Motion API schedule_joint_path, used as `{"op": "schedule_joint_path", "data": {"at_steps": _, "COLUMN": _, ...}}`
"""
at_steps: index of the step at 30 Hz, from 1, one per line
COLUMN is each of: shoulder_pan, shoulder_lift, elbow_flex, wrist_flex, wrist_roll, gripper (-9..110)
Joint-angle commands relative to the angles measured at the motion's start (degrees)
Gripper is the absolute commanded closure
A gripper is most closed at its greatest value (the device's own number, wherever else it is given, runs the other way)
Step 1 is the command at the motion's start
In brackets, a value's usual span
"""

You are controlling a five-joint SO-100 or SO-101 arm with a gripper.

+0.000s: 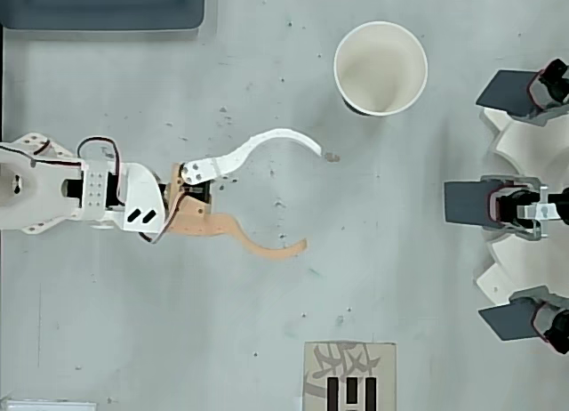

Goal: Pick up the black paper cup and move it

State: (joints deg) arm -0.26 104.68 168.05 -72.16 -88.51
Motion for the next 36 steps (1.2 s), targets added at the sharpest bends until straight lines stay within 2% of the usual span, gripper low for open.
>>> {"op": "schedule_joint_path", "data": {"at_steps": 1, "shoulder_pan": 0.0, "shoulder_lift": 2.2, "elbow_flex": 0.6, "wrist_flex": -2.5, "wrist_roll": 0.9, "gripper": 67}}
{"op": "schedule_joint_path", "data": {"at_steps": 23, "shoulder_pan": -12.9, "shoulder_lift": -2.3, "elbow_flex": 3.3, "wrist_flex": -6.2, "wrist_roll": 0.2, "gripper": 58}}
{"op": "schedule_joint_path", "data": {"at_steps": 36, "shoulder_pan": -17.6, "shoulder_lift": -16.3, "elbow_flex": -11.8, "wrist_flex": -6.0, "wrist_roll": -0.8, "gripper": 55}}
